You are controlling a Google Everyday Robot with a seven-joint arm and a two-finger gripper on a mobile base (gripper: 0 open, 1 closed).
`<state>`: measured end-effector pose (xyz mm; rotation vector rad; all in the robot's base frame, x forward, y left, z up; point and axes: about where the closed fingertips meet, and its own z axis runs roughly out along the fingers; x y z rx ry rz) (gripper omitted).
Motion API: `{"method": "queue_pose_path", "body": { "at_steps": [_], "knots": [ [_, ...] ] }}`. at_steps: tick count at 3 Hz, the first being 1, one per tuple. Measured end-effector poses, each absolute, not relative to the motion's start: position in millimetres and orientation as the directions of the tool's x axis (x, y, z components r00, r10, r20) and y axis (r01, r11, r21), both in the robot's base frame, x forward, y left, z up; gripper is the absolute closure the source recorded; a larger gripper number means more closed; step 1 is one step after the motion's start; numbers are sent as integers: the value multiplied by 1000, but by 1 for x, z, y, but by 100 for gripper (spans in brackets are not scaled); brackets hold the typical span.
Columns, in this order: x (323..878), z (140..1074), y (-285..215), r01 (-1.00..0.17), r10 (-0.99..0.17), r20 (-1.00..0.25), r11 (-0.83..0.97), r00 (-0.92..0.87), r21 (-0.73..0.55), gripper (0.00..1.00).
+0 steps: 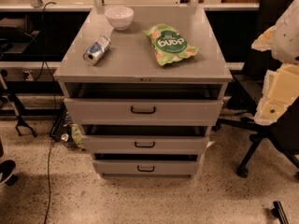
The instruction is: Open middle drawer
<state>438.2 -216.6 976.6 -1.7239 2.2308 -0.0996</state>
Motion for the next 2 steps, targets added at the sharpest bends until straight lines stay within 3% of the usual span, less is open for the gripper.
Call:
{"method": "queue_pose_path", "body": {
  "at_steps": [2],
  "knots": [
    [443,970,-216,-925,-948,-230,277,-219,-261,0]
  ]
}}
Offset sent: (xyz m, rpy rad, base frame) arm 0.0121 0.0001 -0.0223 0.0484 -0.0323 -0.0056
